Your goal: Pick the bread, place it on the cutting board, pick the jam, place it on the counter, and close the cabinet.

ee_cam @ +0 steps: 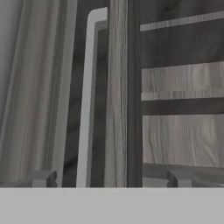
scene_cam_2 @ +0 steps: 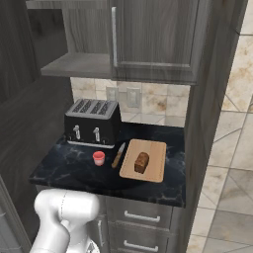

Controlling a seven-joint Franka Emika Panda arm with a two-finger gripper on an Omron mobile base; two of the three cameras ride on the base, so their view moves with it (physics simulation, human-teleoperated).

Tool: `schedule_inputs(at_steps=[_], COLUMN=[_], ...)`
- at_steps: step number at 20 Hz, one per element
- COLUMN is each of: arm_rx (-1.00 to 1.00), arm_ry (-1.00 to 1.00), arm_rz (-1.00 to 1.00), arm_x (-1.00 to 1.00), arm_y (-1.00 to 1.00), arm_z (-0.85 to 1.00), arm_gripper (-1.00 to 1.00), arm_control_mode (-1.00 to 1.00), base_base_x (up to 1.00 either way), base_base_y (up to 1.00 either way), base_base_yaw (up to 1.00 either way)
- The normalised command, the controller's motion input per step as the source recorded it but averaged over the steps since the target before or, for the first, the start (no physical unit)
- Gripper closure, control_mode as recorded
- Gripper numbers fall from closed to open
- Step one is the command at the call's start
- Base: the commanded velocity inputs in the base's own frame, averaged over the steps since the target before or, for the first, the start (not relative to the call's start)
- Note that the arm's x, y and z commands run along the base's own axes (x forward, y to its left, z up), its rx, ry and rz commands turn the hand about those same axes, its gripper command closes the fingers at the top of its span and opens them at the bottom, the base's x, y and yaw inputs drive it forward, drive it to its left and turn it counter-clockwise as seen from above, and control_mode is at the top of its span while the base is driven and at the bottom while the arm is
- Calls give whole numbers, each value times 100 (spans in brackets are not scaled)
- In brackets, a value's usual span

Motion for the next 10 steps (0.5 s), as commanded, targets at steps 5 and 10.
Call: schedule_inputs(at_steps=[5, 10], arm_rx=[0, 0], arm_ry=[0, 0], arm_rz=[0, 0], arm_x=[22, 19], arm_y=[0, 9], arm_z=[-1, -7], arm_gripper=[-100, -100], arm_control_mode=[-100, -100], base_base_x=[0, 0], base_base_y=[0, 0], base_base_yaw=[0, 0])
